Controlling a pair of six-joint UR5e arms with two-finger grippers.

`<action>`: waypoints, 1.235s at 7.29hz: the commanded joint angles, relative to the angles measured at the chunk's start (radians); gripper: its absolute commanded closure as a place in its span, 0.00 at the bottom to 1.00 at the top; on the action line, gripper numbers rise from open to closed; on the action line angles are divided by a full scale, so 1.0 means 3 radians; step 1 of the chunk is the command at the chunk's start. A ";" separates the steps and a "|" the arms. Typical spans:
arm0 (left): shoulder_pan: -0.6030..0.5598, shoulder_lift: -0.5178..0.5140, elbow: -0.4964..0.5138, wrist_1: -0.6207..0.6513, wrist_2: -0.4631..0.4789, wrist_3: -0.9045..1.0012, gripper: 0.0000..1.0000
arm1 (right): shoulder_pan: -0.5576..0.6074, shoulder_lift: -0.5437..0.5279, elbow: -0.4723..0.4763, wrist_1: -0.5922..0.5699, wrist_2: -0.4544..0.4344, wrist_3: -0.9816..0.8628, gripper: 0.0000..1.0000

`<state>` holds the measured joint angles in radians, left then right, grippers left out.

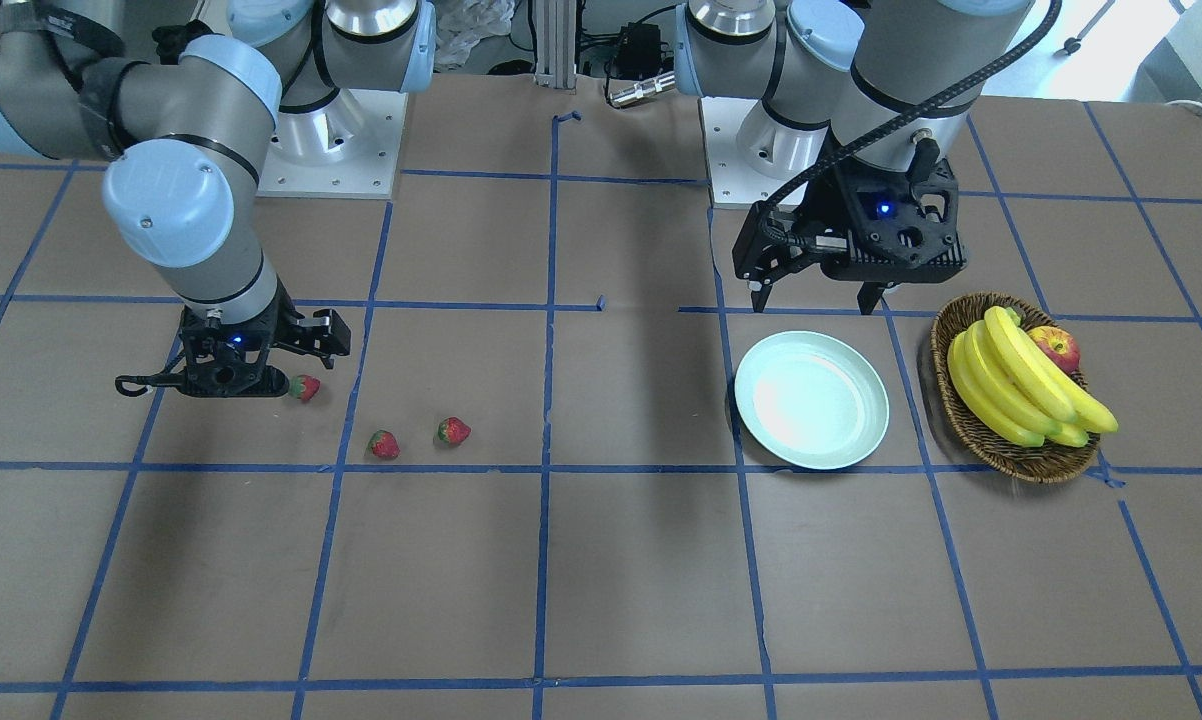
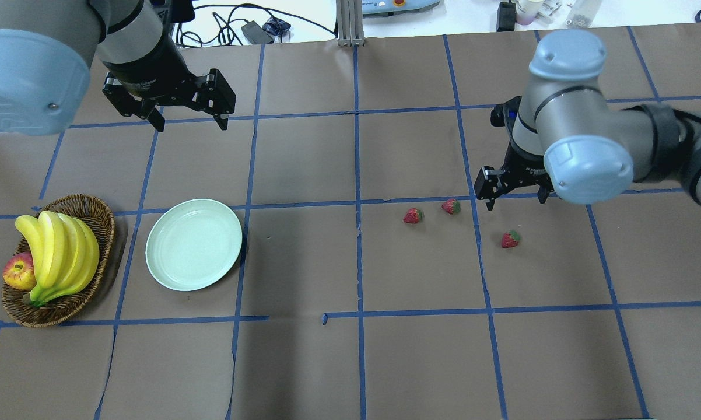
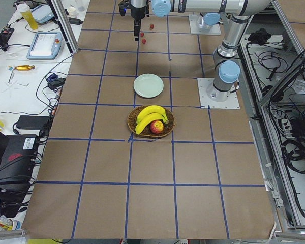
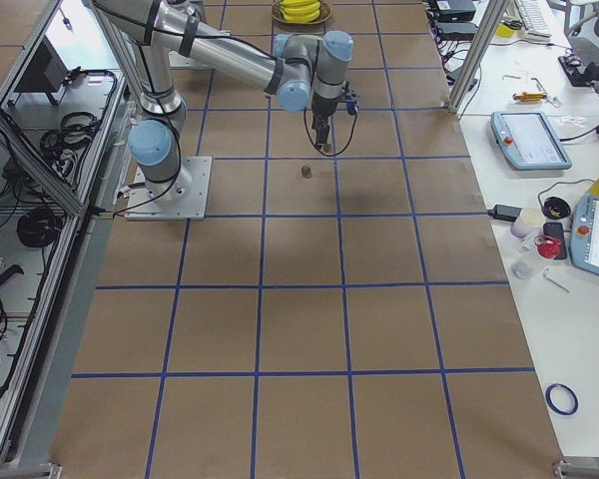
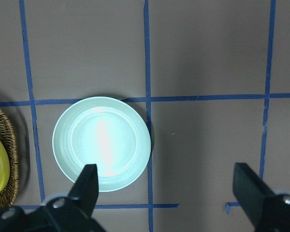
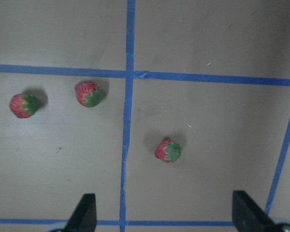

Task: Collect all strawberries into plate
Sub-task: 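Lower the right gripper down beside the strawberries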

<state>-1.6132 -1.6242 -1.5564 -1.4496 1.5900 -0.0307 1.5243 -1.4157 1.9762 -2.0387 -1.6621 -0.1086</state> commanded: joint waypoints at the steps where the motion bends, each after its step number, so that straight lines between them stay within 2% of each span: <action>1: -0.0002 -0.0001 -0.0002 0.0000 0.0002 0.0000 0.00 | -0.0049 0.0142 0.0529 -0.0882 0.0003 -0.0225 0.00; 4: -0.0017 -0.0006 -0.0007 0.0000 0.0002 -0.0005 0.00 | -0.0197 0.0189 0.0597 -0.0895 0.0008 -0.0517 0.01; 6: -0.0022 -0.0011 -0.0007 0.0000 -0.0003 -0.0005 0.00 | -0.0203 0.0189 0.0704 -0.0900 0.0008 -0.0502 0.27; 8: -0.0022 -0.0011 -0.0007 0.0000 0.0002 -0.0005 0.00 | -0.0203 0.0189 0.0725 -0.0941 -0.0002 -0.0497 0.92; 9: -0.0022 -0.0011 -0.0002 0.0000 0.0002 -0.0005 0.00 | -0.0203 0.0183 0.0710 -0.0941 0.0003 -0.0472 1.00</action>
<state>-1.6198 -1.6271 -1.5583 -1.4497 1.5906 -0.0322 1.4636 -1.3594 2.1911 -2.3190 -1.6622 -0.2565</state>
